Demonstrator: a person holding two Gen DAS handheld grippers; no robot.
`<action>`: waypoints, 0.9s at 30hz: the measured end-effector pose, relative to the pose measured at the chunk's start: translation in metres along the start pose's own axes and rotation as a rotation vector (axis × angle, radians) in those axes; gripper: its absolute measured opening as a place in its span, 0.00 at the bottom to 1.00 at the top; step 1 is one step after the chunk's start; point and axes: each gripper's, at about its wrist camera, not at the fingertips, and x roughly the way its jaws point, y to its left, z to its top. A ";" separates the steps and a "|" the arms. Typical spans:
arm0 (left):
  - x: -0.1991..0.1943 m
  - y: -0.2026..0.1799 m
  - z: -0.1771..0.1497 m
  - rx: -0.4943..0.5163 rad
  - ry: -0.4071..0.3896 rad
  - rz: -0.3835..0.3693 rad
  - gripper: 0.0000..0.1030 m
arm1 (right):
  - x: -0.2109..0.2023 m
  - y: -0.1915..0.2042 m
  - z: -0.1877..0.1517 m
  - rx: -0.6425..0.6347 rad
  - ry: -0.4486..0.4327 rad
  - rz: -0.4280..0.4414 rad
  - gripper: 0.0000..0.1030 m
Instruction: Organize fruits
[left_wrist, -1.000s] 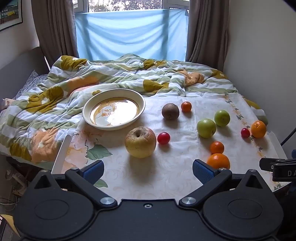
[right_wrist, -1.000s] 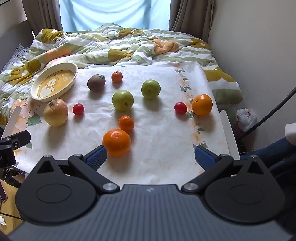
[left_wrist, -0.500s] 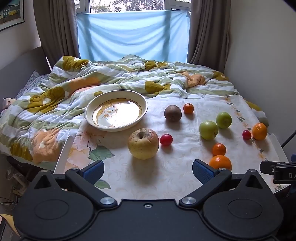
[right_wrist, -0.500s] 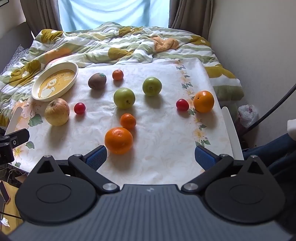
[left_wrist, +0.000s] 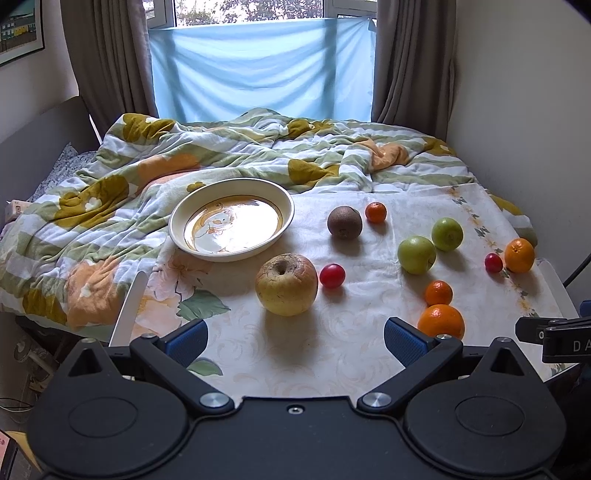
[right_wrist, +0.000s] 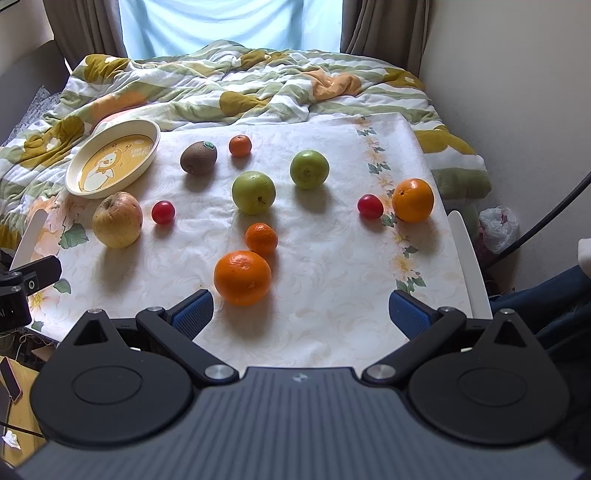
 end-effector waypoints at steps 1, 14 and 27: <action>0.000 0.000 0.000 -0.001 0.001 -0.003 1.00 | 0.000 -0.001 0.001 0.001 0.000 0.000 1.00; 0.001 0.000 0.000 0.002 0.002 -0.001 1.00 | -0.001 0.001 0.000 0.003 0.001 0.004 1.00; 0.001 0.000 0.001 -0.002 0.003 0.002 1.00 | 0.000 0.005 0.001 0.000 0.003 0.008 1.00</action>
